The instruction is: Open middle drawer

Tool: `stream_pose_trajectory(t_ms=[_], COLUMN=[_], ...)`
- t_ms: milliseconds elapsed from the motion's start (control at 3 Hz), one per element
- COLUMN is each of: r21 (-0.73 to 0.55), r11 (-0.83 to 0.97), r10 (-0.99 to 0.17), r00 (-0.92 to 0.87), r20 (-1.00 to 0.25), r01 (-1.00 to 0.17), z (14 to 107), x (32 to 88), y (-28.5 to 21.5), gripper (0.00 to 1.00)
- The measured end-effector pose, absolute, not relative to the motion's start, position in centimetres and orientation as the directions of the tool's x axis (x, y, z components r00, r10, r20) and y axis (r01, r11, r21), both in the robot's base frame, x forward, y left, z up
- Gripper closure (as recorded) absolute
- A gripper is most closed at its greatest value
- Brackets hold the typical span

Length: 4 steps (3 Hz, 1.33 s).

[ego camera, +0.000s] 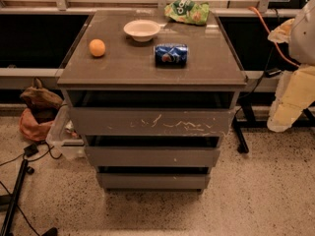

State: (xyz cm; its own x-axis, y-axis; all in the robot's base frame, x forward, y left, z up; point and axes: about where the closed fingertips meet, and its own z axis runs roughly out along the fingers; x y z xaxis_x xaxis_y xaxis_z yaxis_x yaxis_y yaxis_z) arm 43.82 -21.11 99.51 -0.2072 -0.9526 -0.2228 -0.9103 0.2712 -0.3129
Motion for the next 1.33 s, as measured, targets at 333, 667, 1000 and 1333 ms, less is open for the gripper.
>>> stream_pose_trajectory(t_ms=[333,667,1000,1333], r21=[-0.314,-0.306,-0.276,-0.241], r11=[0.278,0.276,0.238,0.217], r10=[-0.950,-0.949,-0.946,-0.937], r00=[-0.211,-0.207,-0.158,-0.132], r20=[-0.230,-0.239,-0.283,-0.324], r01=[-0.908,-0.911,-0.931,-0.946], z=[99.3,98.0,91.8,84.2], x=[43.8,43.7,43.7,43.9], y=[-21.0,-20.6,-18.3,-16.4], gripper=[0.00,0.00,0.00,0.00])
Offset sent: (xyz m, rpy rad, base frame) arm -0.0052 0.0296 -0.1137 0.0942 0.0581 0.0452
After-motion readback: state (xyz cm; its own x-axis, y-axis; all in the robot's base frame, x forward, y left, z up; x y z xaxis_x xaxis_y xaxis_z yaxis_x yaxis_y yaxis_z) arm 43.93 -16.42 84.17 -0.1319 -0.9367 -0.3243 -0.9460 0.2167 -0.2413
